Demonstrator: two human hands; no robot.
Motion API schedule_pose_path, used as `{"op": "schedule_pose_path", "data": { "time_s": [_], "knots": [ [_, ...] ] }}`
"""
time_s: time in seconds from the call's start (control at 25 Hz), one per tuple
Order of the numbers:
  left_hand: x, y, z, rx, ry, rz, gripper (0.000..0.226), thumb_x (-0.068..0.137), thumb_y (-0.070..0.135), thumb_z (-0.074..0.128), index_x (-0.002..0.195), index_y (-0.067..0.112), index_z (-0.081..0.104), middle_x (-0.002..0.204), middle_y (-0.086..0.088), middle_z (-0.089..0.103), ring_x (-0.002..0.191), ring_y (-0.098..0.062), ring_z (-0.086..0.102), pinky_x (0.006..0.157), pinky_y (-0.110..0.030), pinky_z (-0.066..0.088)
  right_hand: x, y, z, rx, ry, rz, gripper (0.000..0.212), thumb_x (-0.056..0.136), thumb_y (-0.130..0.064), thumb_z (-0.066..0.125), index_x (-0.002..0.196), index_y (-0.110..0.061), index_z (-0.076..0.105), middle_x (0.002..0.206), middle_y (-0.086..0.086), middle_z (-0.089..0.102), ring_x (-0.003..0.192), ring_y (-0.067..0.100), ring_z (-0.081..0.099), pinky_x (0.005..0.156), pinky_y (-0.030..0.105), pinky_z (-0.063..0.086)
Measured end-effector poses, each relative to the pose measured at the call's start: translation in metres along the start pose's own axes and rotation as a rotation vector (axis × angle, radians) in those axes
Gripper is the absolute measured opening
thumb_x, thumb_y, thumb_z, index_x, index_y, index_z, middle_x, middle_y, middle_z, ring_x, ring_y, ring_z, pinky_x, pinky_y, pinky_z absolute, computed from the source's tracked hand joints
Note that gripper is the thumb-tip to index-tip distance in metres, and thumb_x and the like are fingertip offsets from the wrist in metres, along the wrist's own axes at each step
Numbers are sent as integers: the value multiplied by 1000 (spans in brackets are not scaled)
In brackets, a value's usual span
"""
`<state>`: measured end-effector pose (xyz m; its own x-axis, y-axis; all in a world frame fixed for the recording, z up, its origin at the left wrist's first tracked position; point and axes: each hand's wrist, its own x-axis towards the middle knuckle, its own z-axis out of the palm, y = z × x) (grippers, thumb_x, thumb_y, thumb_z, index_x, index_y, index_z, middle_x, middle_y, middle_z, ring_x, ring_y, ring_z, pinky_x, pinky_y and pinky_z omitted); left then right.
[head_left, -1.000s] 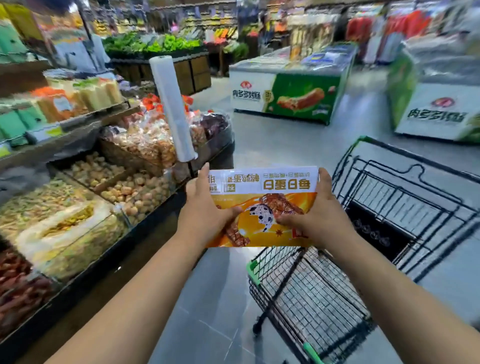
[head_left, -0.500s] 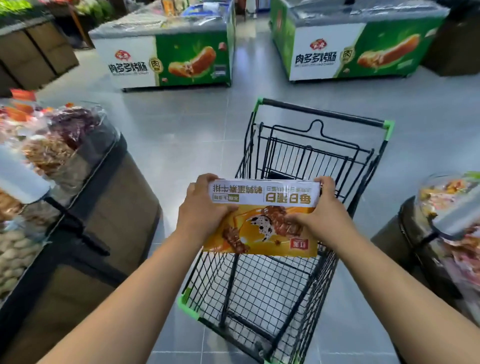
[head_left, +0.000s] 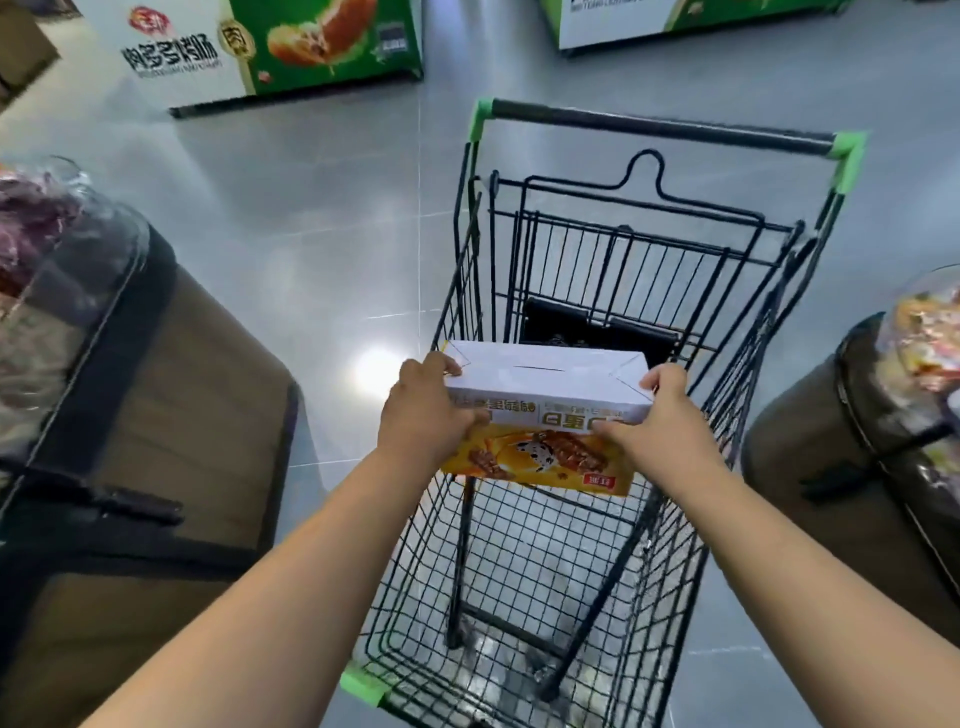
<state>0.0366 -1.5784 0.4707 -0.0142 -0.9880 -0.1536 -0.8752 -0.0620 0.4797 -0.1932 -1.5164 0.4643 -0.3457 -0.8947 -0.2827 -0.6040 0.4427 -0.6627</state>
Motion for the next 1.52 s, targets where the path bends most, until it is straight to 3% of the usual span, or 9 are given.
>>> {"op": "schedule_pose_path", "data": {
  "time_s": [0.08,0.2,0.4,0.64,0.92,1.08,1.12,1.32,1.52],
  "knots": [
    [26,-8,25,21,-32,20,58,71,37,82,117,23,49,120,-7,47,108,-28,53,91,-38,46,21,12,21,35,14,52,55,81,-25,77,107,-24,28,100,5,58,73,14,56,48,23,38],
    [63,-22,63,10,-85,35,57,73,35,81,119,23,50,122,-8,47,112,-28,51,94,-37,44,53,34,54,57,24,141,53,82,-23,75,108,-24,29,107,7,57,71,10,54,44,18,33],
    [113,-47,123,12,-192,76,61,76,36,78,129,23,49,130,-8,44,118,-26,49,98,-36,43,98,68,109,111,73,231,50,82,-20,75,109,-22,32,110,8,56,72,7,49,49,22,33],
    [160,-70,179,-47,-272,50,68,76,33,78,133,27,41,140,-3,32,131,-24,37,110,-41,37,146,100,170,127,76,258,44,84,-21,73,107,-21,36,112,4,49,88,25,52,56,28,33],
    [180,-100,226,-67,-371,-2,77,77,31,78,141,26,35,151,-7,18,137,-29,31,113,-43,34,180,123,213,167,-13,225,51,87,-16,70,130,-16,42,127,0,44,112,16,45,85,22,35],
    [184,-107,240,73,-463,126,88,81,31,74,152,22,22,161,0,-13,149,-30,-2,121,-46,14,183,140,224,190,-83,228,70,84,-12,74,142,-19,36,144,3,38,127,18,42,94,13,38],
    [185,-109,241,112,-462,143,89,82,33,74,152,23,20,161,-1,-12,149,-29,-6,121,-45,10,183,142,225,184,-109,234,74,83,-9,74,143,-20,33,145,3,35,126,17,42,92,9,38],
    [181,-100,229,211,-504,198,91,82,37,72,153,24,17,162,-4,0,147,-31,-14,119,-45,3,175,130,214,151,-161,209,86,79,-9,77,147,-19,26,149,7,24,134,24,33,102,23,34],
    [164,-77,176,103,-372,304,84,82,27,73,151,23,25,160,-4,17,149,-26,6,121,-44,10,144,93,162,161,-42,126,76,83,-18,73,146,-20,31,149,4,33,136,22,36,110,32,31]
  ]
}}
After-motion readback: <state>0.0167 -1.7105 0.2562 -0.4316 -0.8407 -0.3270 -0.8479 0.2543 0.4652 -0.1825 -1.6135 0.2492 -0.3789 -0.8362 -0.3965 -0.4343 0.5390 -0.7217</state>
